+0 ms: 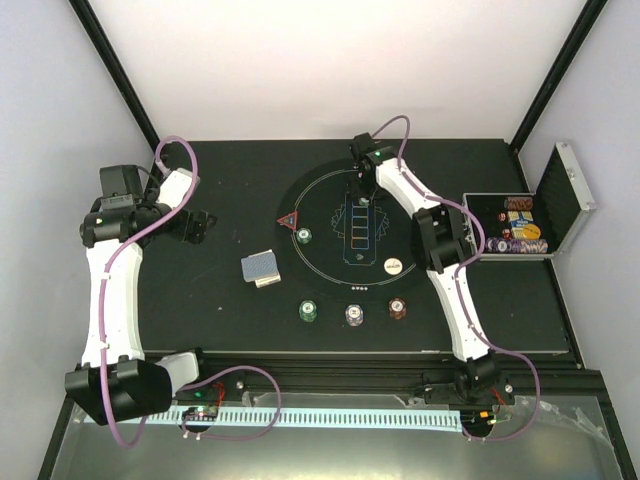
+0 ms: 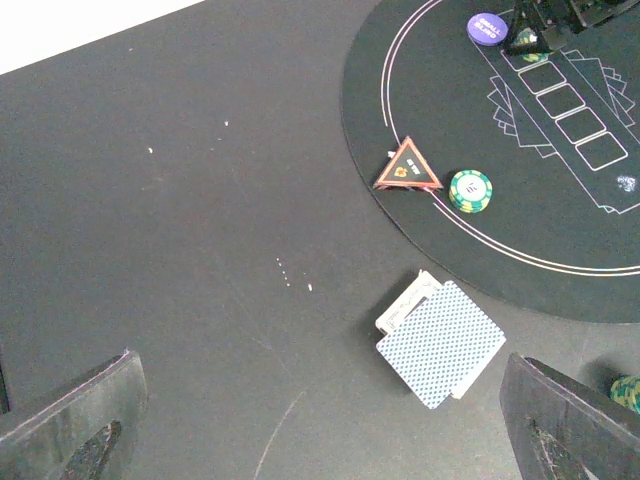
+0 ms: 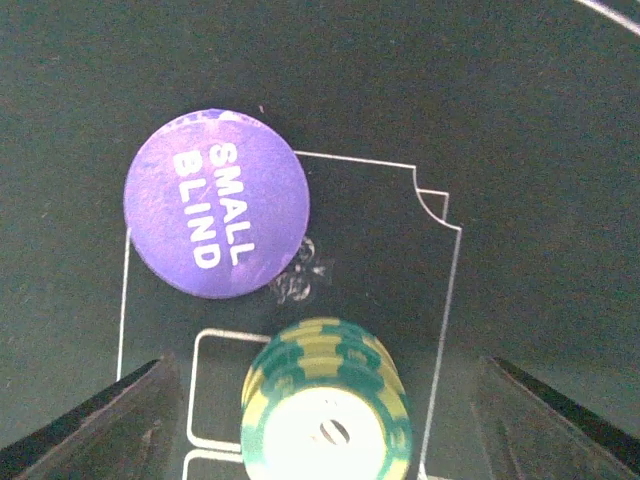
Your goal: Distribute texas hold em gaming equipment
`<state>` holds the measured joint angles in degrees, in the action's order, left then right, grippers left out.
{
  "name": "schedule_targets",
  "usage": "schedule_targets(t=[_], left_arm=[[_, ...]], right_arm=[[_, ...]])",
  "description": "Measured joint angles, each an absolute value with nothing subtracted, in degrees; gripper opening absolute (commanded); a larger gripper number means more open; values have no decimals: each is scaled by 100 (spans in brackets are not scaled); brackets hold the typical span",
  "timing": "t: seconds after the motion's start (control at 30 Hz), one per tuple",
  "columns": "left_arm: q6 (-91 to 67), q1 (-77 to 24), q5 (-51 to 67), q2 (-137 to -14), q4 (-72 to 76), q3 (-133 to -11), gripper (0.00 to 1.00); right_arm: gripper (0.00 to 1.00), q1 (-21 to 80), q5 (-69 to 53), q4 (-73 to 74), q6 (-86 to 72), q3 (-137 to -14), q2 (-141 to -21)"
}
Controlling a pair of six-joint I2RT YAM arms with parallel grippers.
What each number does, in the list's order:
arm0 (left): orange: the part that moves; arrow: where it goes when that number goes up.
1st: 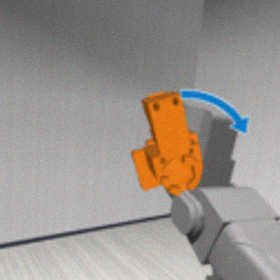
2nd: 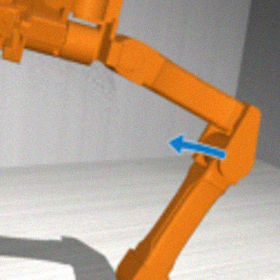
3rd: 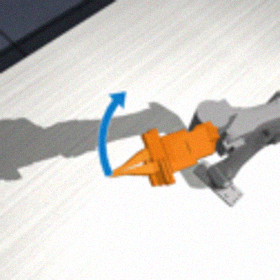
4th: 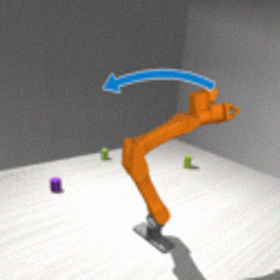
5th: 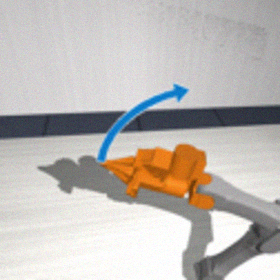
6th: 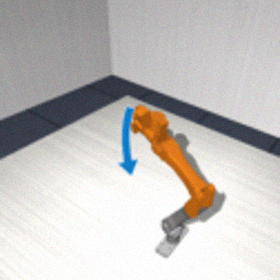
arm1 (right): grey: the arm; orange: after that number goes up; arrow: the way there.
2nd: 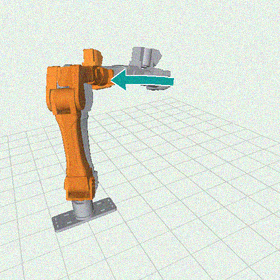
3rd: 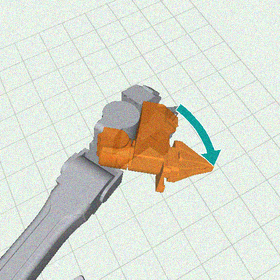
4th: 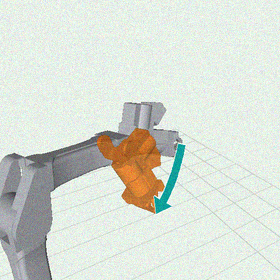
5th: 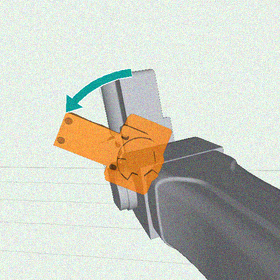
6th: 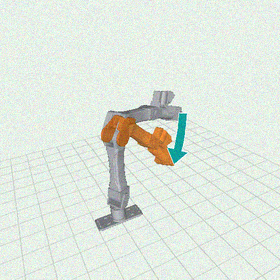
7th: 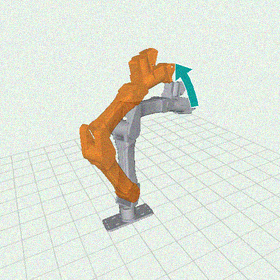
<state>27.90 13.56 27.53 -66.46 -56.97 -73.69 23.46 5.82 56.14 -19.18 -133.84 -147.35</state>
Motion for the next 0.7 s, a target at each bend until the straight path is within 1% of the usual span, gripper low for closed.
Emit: schedule_targets(t=[0.13,0.3,0.4,0.5,0.6,0.7], left_arm=[[2788,1356,2762,-6646,-5721,-7369,99],[2788,1361,2773,-6643,-5765,-7367,99],[2788,1378,2781,-6626,-5771,-7356,99],[2786,1387,2788,-6571,-5771,-7299,99],[2783,1389,2794,-6549,-5778,-7293,99],[2786,1391,2794,-6547,-5776,-7275,99]], right_arm=[[86,2392,609,5669,-1916,-13043,-14256],[89,2812,856,5492,-1935,-11642,-12650],[91,3548,1013,5177,-1992,-10556,-11531],[93,4480,1033,4936,-2117,-9712,-10840],[93,5365,978,4731,-2322,-8965,-10514],[93,5961,880,4689,-2528,-8506,-10484]])
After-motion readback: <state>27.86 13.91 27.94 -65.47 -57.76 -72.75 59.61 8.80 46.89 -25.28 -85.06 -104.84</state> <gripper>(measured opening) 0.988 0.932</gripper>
